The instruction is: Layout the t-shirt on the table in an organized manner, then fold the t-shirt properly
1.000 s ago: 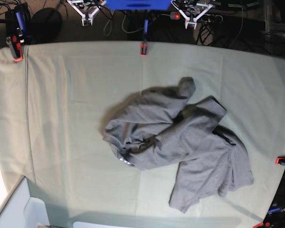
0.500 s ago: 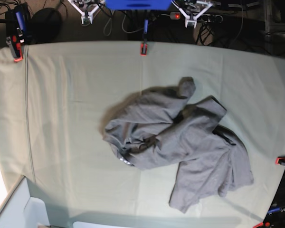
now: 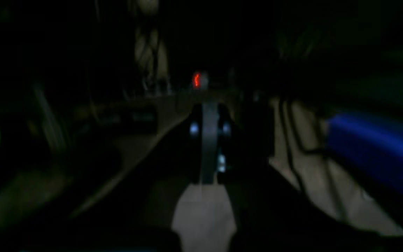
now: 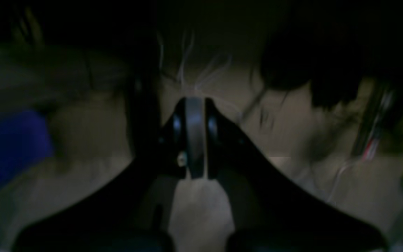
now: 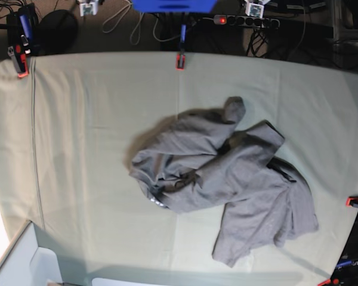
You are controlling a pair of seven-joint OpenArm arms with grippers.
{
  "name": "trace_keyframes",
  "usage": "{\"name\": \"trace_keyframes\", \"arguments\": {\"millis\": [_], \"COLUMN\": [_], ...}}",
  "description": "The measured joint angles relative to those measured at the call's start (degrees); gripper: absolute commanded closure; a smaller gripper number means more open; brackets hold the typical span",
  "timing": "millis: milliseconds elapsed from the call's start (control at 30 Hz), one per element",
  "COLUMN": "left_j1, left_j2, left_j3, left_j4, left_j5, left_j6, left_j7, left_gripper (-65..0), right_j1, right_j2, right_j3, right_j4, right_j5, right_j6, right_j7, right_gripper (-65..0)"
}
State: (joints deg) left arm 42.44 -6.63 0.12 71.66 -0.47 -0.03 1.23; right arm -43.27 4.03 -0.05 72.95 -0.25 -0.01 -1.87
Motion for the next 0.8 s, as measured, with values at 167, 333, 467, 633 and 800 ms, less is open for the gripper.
{"name": "trace_keyframes", "arguments": {"millis": [167, 333, 467, 633, 800], "left_j1": [6.01, 5.64, 5.44, 2.60, -1.40], "left_j2": [-2.21, -2.10, -1.88, -1.60, -0.44], "left_j3": [-0.13, -0.11, -0.17, -0.22, -0.15], "left_j4": [16.96, 30.97, 37.13, 40.96, 40.44], "left_j5": [0.00, 0.00, -0.04, 0.11, -0.09], "left_j6": [0.02, -0.28, -0.09, 0.00, -0.24], "left_j7": [6.47, 18.51, 21.53, 21.79, 22.18], "left_gripper": [0.0, 0.0, -1.0, -20.5, -39.5], "right_j1": [-8.24, -9.70, -7.87, -4.07, -1.64], "right_j2": [1.97, 2.32, 2.45, 2.29, 2.29], "right_j3": [0.57, 2.82, 2.93, 2.43, 1.95], "right_j4": [19.39, 34.07, 40.87, 41.75, 41.75], "right_j5": [-0.09, -0.13, 0.24, 0.28, 0.26], "right_j6": [0.04, 0.15, 0.20, 0.22, 0.22], "right_j7": [-0.42, -10.29, -15.54, -15.69, -15.56], "right_gripper": [0.0, 0.0, 0.0, 0.0, -4.3]}}
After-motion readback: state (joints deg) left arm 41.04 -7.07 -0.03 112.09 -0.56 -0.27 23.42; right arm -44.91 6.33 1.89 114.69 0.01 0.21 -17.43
